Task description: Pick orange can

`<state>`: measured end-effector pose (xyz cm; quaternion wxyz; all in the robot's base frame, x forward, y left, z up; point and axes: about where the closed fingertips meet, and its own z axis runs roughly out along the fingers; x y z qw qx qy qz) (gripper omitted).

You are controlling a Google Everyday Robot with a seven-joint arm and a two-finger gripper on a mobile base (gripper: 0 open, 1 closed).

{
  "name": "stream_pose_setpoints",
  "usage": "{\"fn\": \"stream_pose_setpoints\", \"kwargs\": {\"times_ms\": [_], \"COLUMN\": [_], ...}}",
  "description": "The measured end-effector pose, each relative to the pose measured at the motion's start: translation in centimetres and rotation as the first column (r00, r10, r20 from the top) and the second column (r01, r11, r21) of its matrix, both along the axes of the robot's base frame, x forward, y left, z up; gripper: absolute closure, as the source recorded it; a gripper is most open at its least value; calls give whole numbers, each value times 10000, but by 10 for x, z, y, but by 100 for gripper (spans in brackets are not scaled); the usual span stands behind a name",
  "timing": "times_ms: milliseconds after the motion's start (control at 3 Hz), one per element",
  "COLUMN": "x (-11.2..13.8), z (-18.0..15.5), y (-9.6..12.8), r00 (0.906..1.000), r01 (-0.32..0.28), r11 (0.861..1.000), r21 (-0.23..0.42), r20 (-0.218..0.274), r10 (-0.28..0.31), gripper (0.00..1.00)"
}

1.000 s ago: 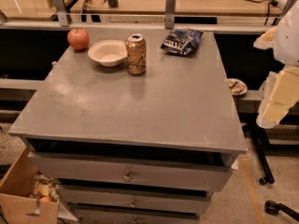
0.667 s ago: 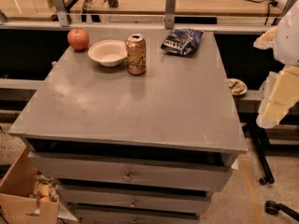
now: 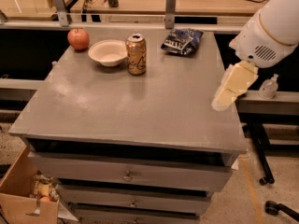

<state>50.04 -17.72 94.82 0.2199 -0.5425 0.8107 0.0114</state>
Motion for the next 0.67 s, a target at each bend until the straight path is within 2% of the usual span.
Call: {"fn": "stream_pose_setpoints", "kwargs": {"times_ms": [333,667], "x": [33,34], "z": [-16,-16], "y": [16,17], "r00": [9943,9871], "r01": [1062,1597], "r11": [9934,9850], "r21": [444,656], "r20": [-9,-154], "r10": [-1063,-1591], "gripper": [0,0]}}
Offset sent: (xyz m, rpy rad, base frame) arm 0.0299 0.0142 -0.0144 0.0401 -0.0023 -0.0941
